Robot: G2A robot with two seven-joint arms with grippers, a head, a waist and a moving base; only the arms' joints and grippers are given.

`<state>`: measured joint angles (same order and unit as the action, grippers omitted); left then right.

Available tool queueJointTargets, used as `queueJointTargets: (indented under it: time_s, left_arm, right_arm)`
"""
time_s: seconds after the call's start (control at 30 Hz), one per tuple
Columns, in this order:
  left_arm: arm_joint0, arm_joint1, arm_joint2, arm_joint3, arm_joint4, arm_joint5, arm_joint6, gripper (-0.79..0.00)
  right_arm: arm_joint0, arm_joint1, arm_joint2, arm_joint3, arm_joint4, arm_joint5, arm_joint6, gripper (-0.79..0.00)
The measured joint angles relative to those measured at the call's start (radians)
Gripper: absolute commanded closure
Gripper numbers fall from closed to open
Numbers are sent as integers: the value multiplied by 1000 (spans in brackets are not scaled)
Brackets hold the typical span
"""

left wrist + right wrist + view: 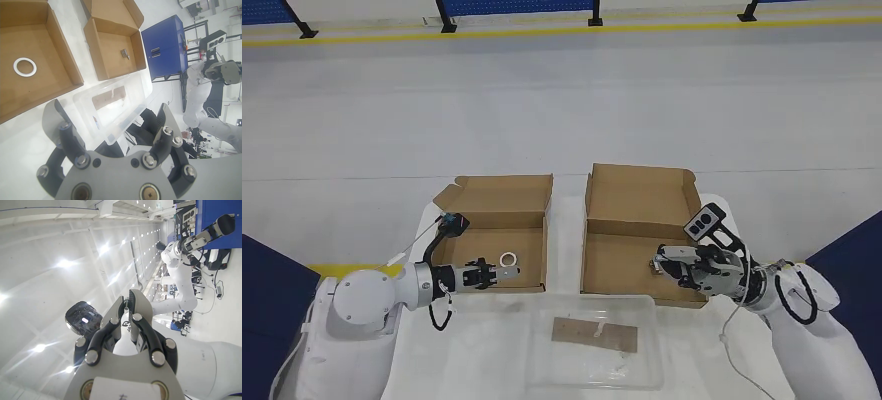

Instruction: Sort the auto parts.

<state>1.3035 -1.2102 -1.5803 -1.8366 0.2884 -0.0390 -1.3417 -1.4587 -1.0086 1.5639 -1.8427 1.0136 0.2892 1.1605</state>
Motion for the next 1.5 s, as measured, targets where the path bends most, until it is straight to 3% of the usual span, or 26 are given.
queueJointTargets:
  time_s: [0.07, 0.3, 0.5, 0.83, 0.97, 1.2, 1.5]
  left_arm:
    - [0, 0, 0, 0, 0, 0, 0, -785]
    - [0, 0, 0, 0, 0, 0, 0, -785]
    - [0, 0, 0, 0, 0, 0, 0, -785]
    - [0, 0, 0, 0, 0, 0, 0, -785]
    - [0, 0, 0, 0, 0, 0, 0, -785]
    - [0, 0, 0, 0, 0, 0, 0, -785]
    - [0, 0, 0, 0, 0, 0, 0, -785]
  right_arm:
    - [3, 5, 4, -22, -52, -7, -43, 0]
    - [45, 35, 18, -65, -529, 95, -181, 0]
    - [92, 55, -35, -48, -821, 191, -181, 0]
    - [100, 56, -42, -39, -843, 195, -180, 0]
    - [110, 58, -80, -46, -940, 232, -249, 0]
    - [272, 57, -240, 41, -1209, 411, -311, 0]
    - [500, 18, -494, 247, -1372, 501, -299, 0]
